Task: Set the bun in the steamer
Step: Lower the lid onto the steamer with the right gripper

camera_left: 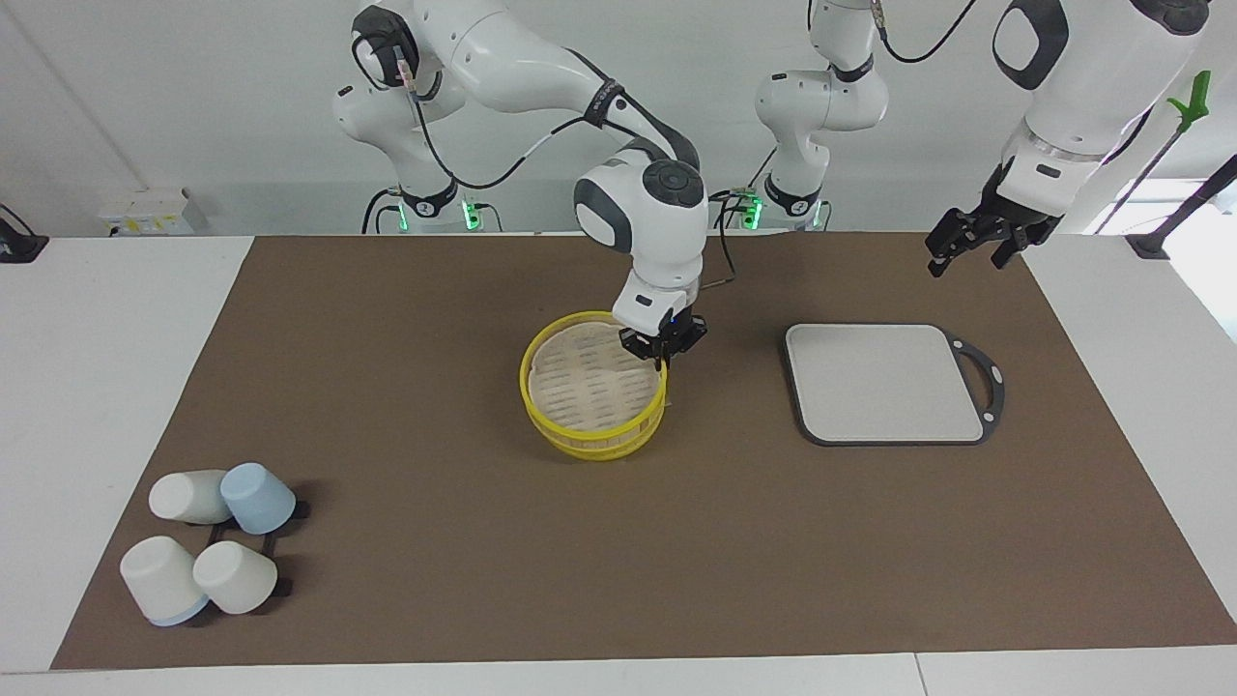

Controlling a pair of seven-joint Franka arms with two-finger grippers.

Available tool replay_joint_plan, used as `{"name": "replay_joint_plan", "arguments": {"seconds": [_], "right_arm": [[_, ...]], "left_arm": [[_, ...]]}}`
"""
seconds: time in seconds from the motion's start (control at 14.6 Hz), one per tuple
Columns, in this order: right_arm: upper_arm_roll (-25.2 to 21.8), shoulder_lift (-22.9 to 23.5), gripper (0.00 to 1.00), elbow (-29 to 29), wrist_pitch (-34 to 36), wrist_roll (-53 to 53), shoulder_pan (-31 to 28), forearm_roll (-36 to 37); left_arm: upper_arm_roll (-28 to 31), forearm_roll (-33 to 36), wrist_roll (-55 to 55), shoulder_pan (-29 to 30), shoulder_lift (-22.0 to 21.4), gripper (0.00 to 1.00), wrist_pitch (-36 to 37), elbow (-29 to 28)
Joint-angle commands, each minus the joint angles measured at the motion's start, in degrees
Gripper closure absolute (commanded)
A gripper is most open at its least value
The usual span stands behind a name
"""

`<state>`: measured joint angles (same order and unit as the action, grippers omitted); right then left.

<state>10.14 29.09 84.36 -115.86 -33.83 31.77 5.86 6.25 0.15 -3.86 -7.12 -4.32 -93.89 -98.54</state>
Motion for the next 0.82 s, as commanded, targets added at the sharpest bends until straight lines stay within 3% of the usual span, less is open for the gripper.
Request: {"name": "replay_joint_plan", "arguments": {"seconds": [0.0,0.14,0.55,0.62,0.69,0.75], "right_arm": [[0.23,-2.46,1.0,2.92,-0.6,-2.99,0.74,0.2],[0.23,-3.07,0.99,4.41,-1.21,-3.18,1.1,0.2],[0.23,-3.6,0.94,6.17,-2.35,-3.44,1.19,0.2],[0.23,-3.69,0.87,6.17,-2.35,-3.44,1.19,0.2],[0.23,-3.78,0.72,6.43,-2.35,-3.53,1.19,0.2],[0.23,-4.04,0.63,6.7,-2.35,-3.53,1.19,0.2]], "left_arm": [[-1.76,0.38,2.01,1.93,0.1,0.0,-0.23,-0.87],[-3.09,0.38,1.84,3.08,2.55,0.0,-0.41,0.18],[-3.88,0.38,1.92,4.22,4.41,0.0,-0.33,2.82],[-4.32,0.38,1.84,4.13,3.72,0.0,-0.5,2.82],[-4.32,0.38,2.01,4.31,3.54,0.0,-0.5,2.82],[-4.5,0.38,2.01,4.22,3.19,0.0,-0.41,2.82]]}}
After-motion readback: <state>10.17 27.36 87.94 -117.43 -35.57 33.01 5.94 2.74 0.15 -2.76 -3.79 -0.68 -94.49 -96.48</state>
